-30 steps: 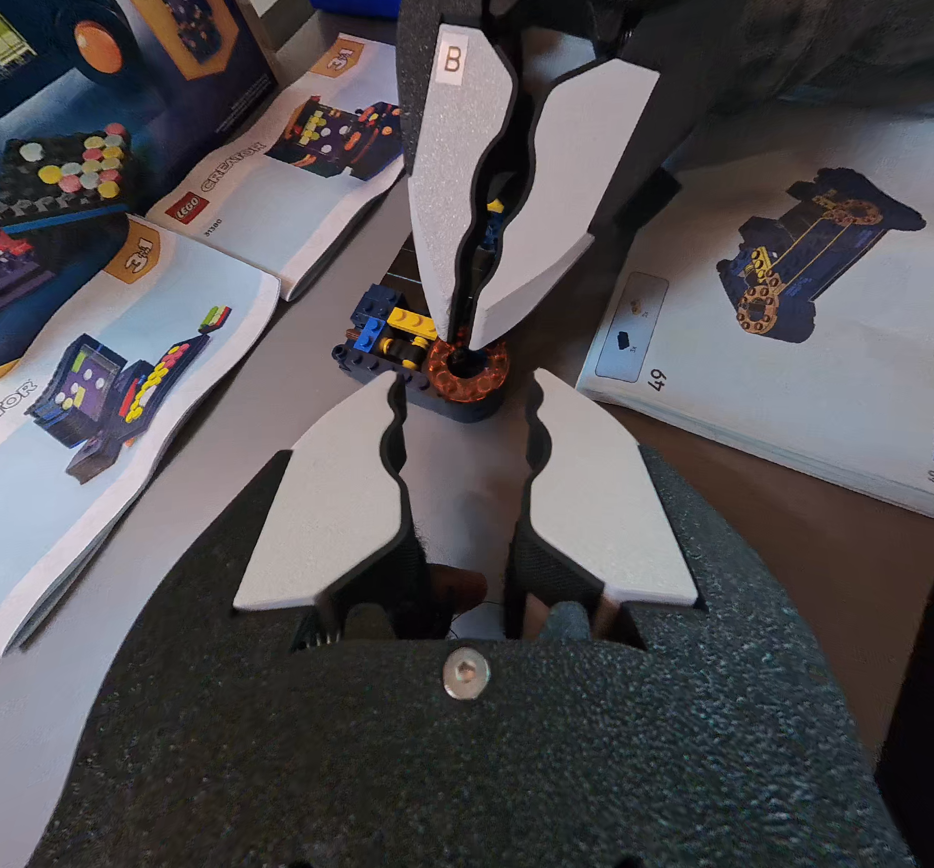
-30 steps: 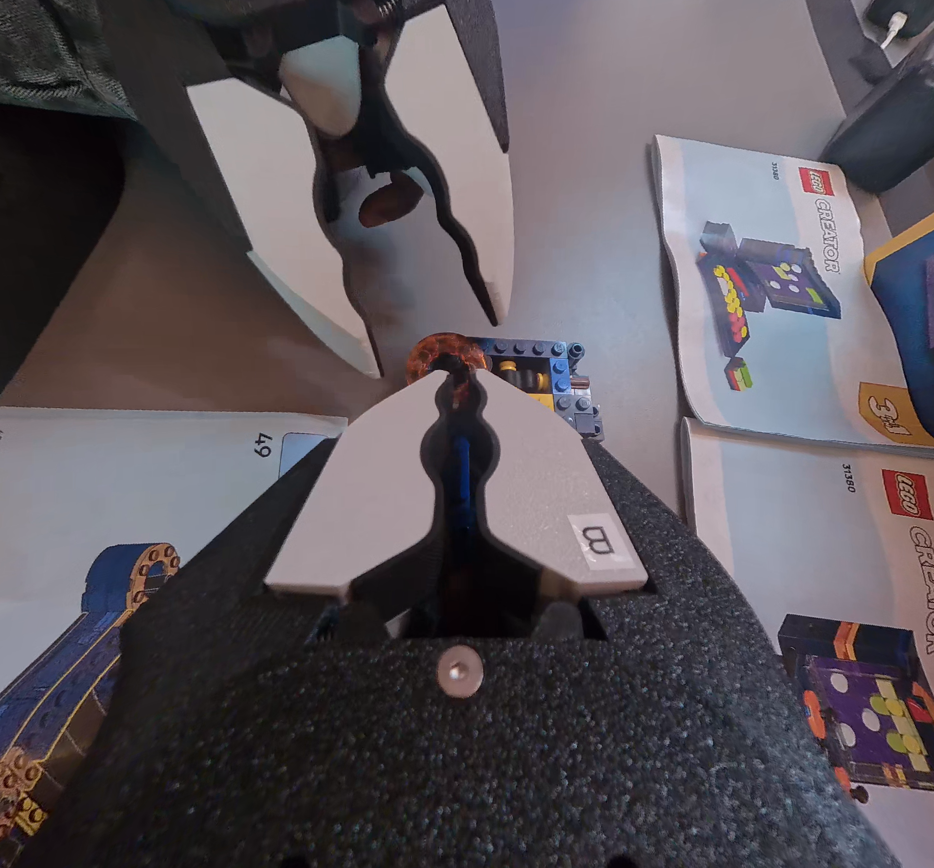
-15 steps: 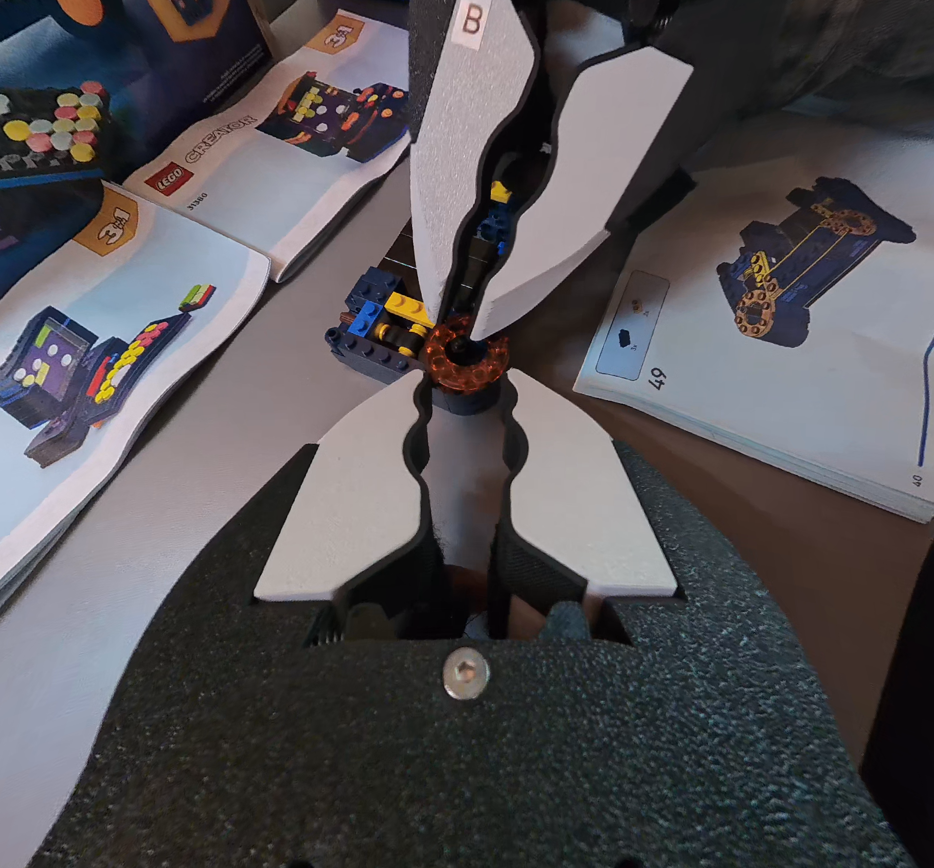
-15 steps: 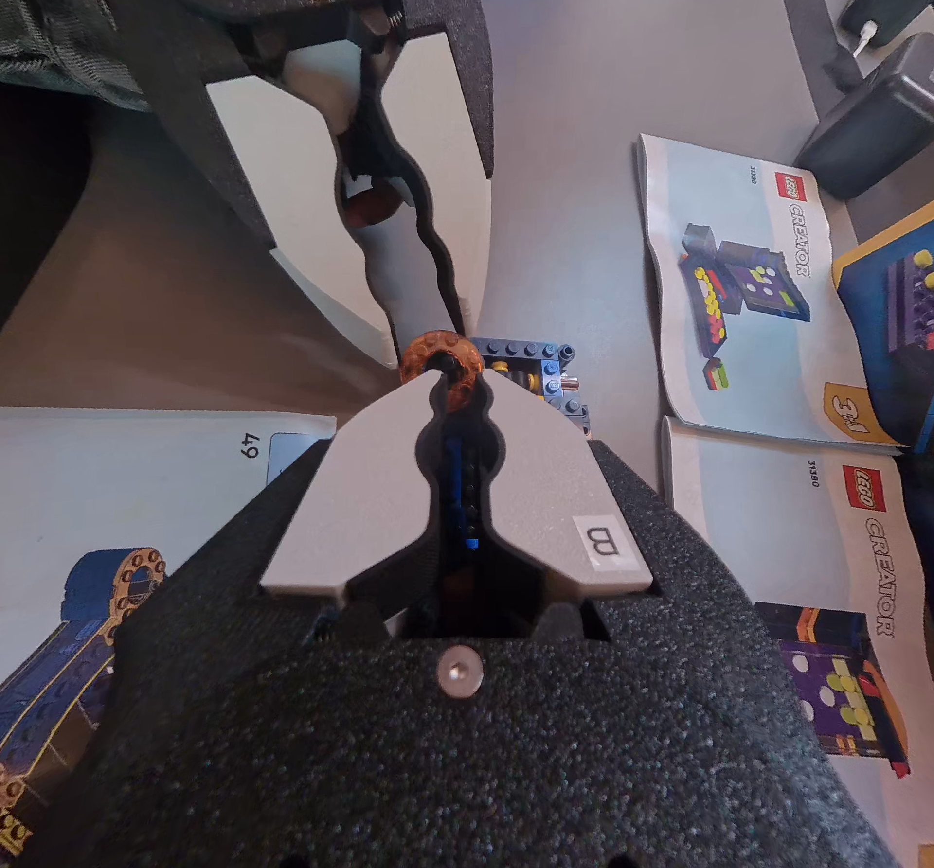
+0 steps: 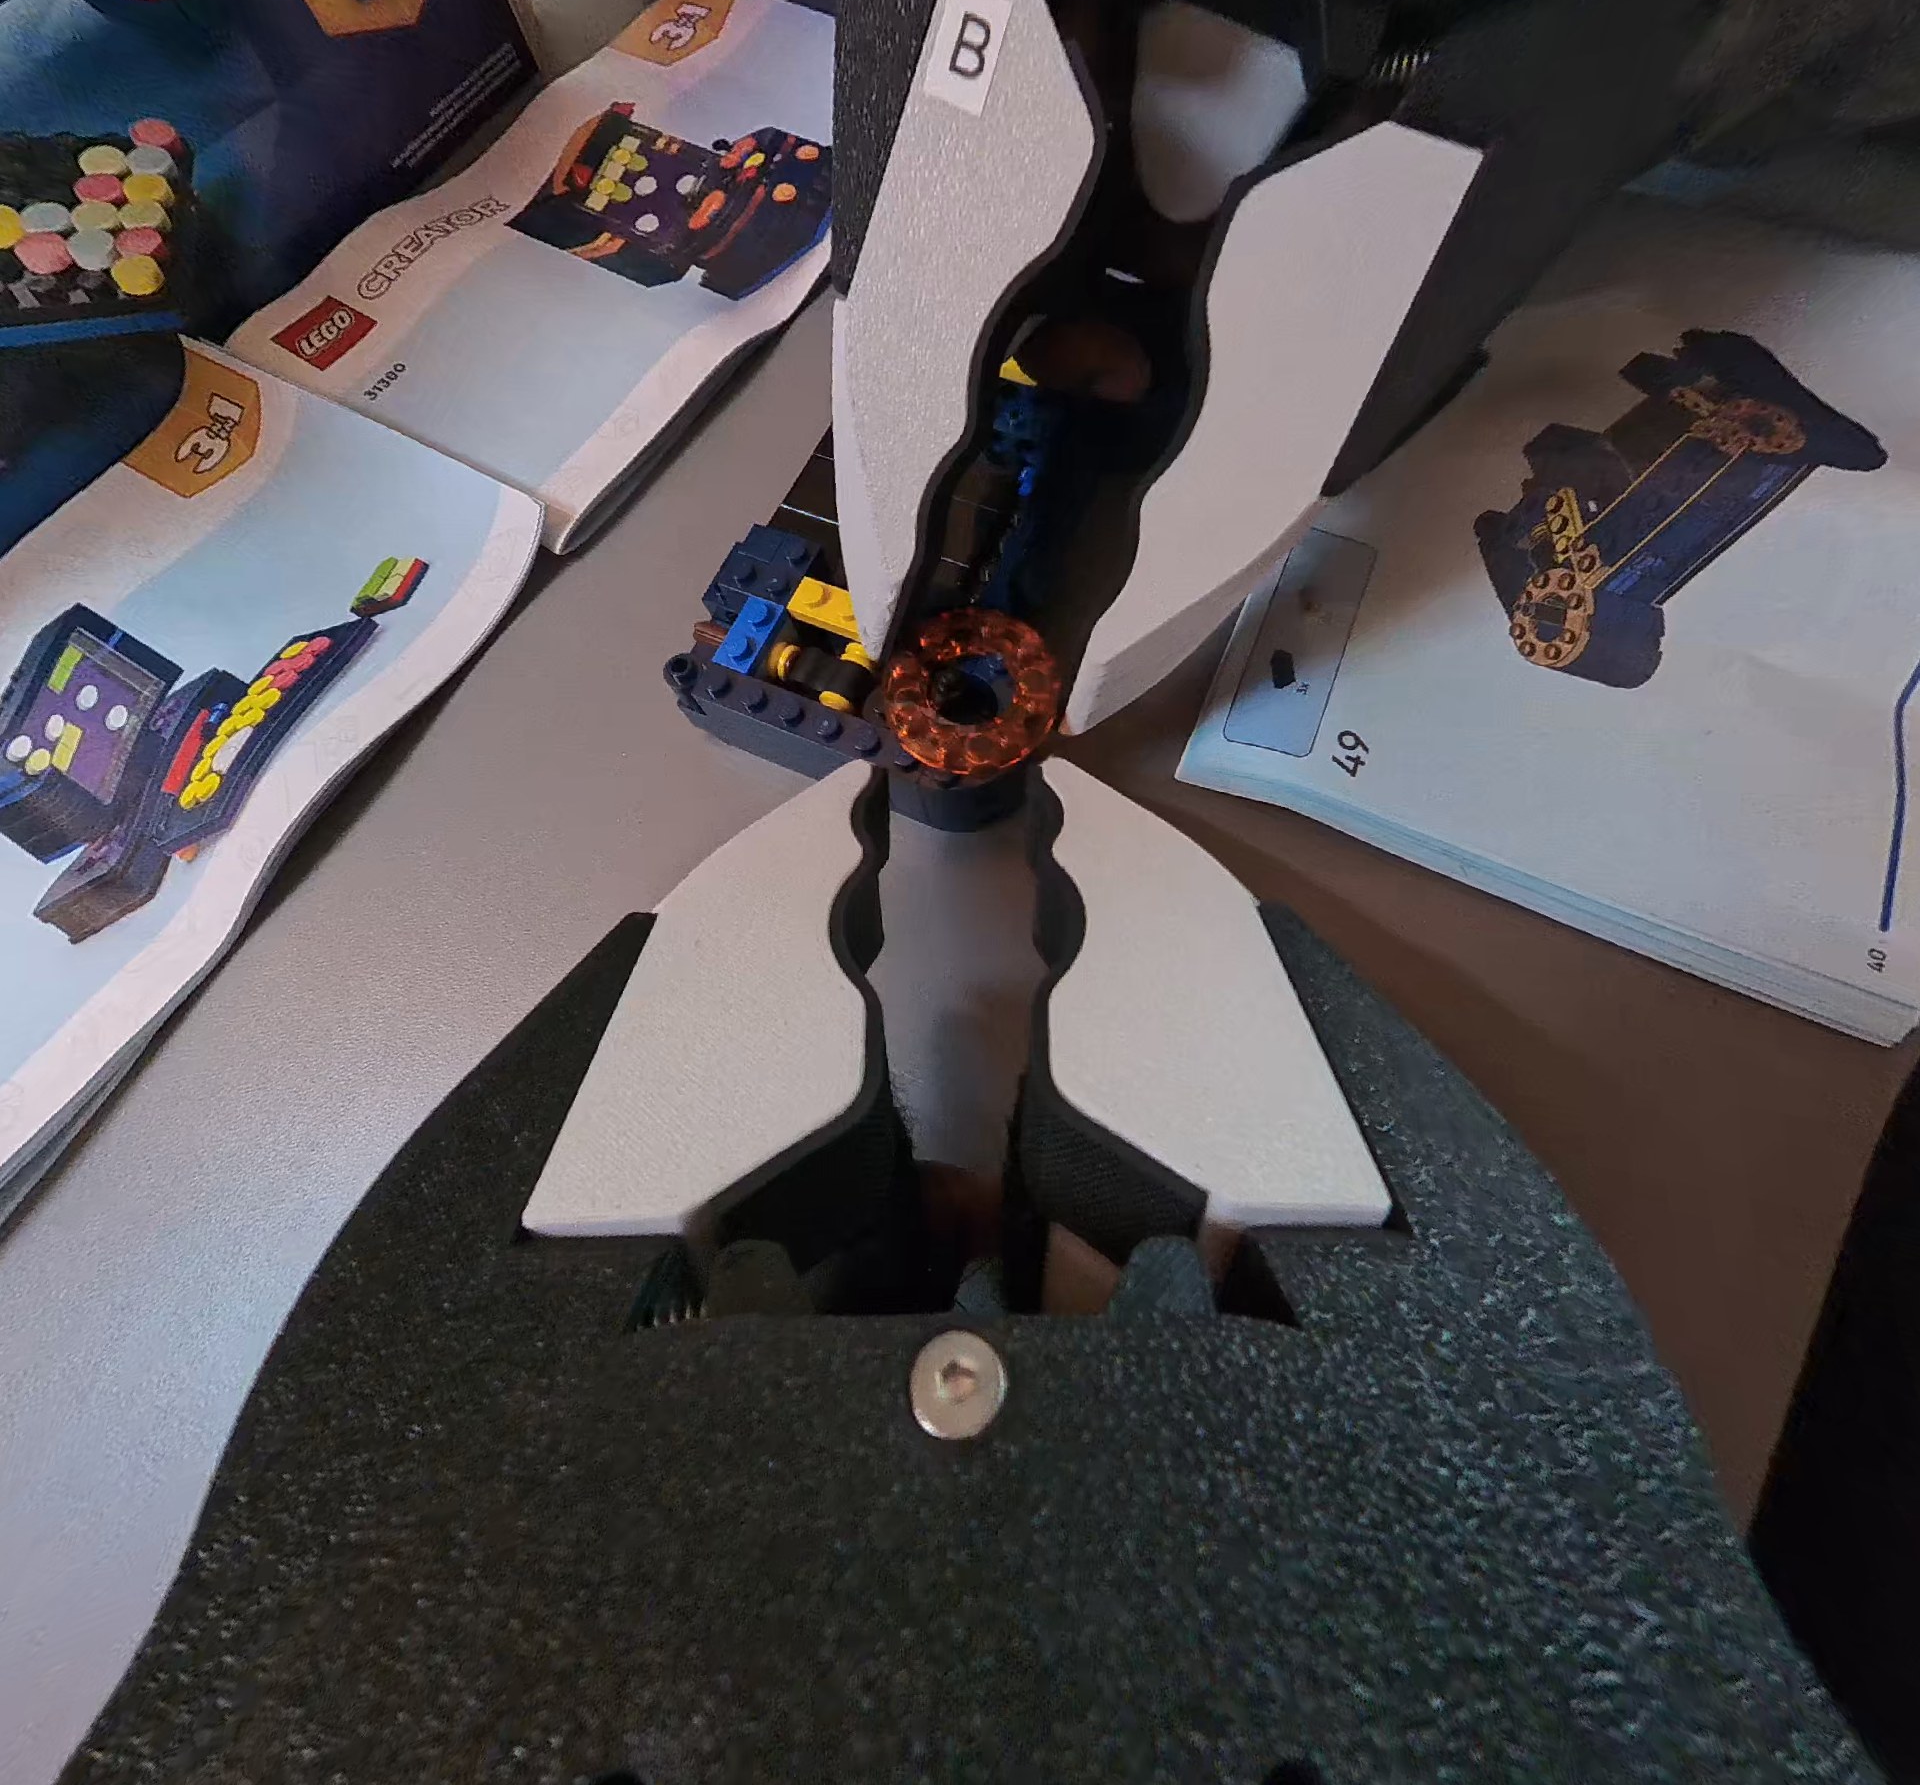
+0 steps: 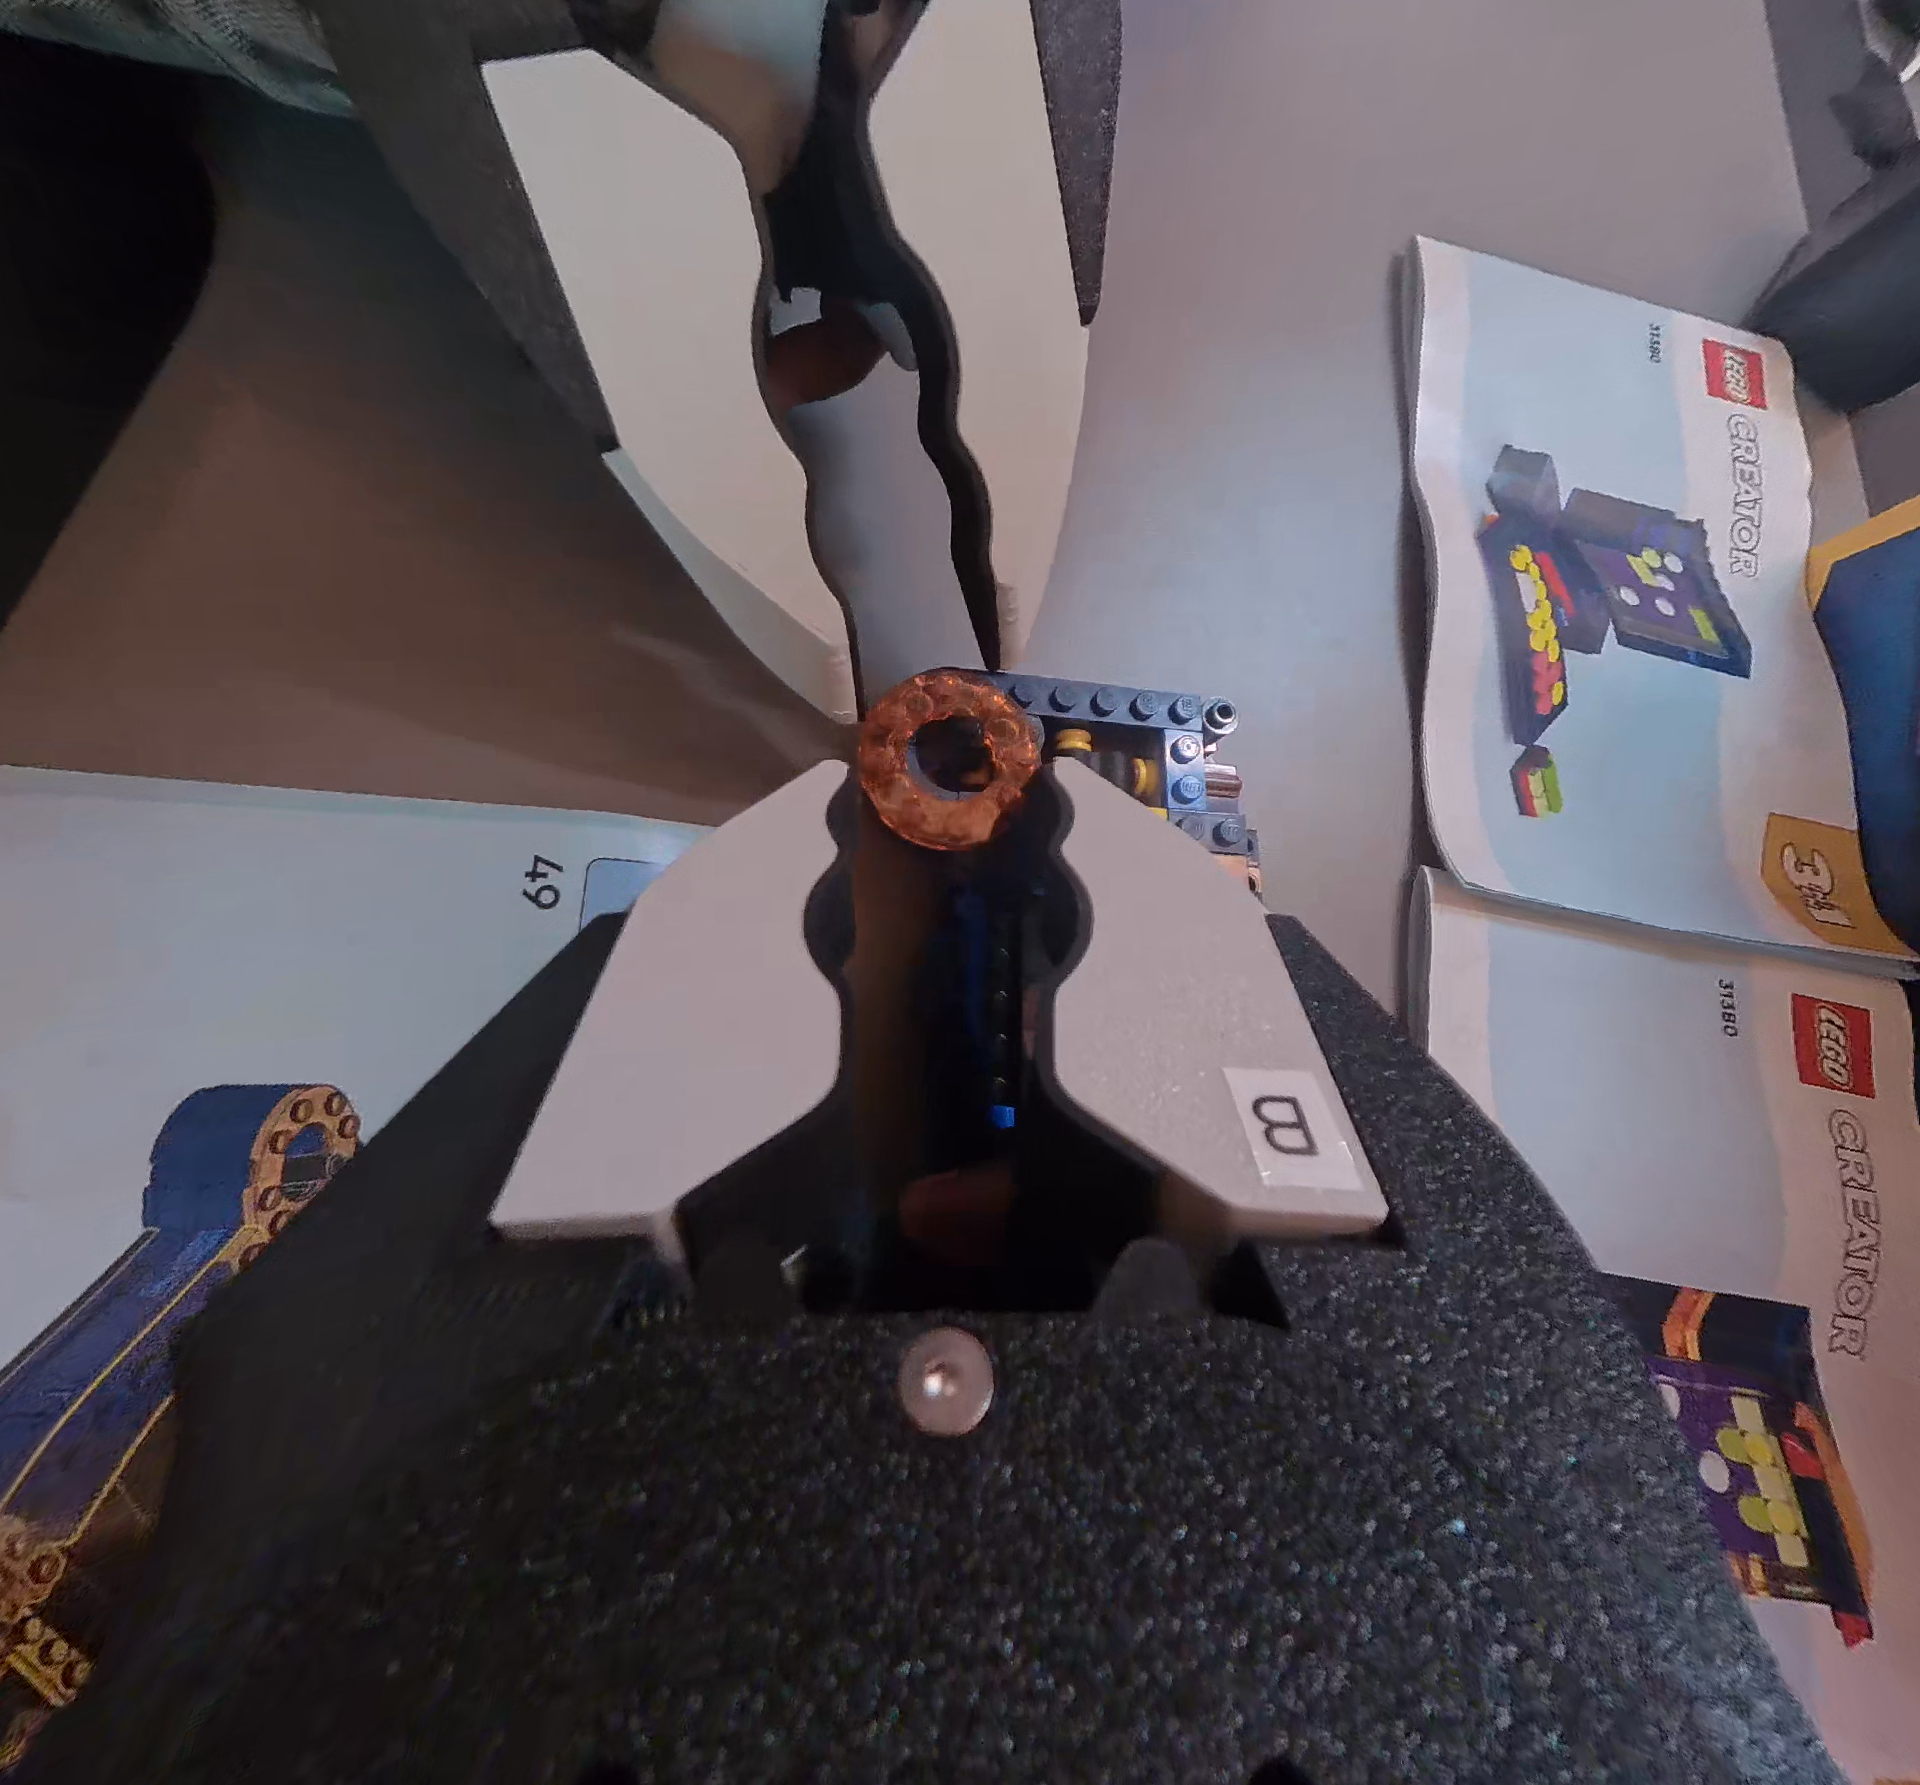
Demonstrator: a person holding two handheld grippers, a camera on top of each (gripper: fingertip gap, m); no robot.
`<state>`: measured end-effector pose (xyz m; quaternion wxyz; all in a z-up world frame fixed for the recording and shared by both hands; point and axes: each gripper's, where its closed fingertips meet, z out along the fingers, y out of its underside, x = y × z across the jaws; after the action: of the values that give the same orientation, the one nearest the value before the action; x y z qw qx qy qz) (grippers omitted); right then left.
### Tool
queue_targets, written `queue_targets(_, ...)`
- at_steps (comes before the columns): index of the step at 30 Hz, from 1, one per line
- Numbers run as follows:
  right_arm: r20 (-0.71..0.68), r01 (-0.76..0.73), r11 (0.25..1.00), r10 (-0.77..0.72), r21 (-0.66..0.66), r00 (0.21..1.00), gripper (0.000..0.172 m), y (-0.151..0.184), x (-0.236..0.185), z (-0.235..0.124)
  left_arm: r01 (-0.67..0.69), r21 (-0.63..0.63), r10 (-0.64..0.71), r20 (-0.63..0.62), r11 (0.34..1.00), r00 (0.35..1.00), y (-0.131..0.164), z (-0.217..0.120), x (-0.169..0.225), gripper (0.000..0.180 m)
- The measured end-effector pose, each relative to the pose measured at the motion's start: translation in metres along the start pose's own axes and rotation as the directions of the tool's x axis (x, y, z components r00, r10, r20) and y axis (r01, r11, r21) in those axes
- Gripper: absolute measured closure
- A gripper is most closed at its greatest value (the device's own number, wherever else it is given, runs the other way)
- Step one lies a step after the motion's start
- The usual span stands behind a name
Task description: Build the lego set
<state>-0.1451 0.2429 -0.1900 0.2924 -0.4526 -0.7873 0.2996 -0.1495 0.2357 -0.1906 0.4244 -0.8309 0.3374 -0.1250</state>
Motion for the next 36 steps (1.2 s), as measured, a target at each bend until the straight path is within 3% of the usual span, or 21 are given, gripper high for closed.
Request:
queue_targets(16, -0.033, 0.037, 0.999, -0.038, -0.017, 0.999, 0.140, -0.002, 0.002, 0.002, -0.006, 0.045, 0.005, 0.019, 0.999, 1.000, -0.007, -0.006, -0.004, 0.157)
queue_targets(22, -0.043, 0.053, 0.998, -0.054, -0.026, 0.998, 0.140, 0.000, 0.002, 0.003, -0.007, 0.089, 0.007, 0.008, 0.996, 1.000, -0.014, -0.002, 0.001, 0.171)
queue_targets(36, -0.023, 0.010, 1.000, -0.009, 0.027, 1.000, 0.143, -0.003, 0.003, 0.000, 0.022, 0.051, -0.024, 0.036, 0.998, 0.999, -0.010, -0.004, -0.004, 0.168)
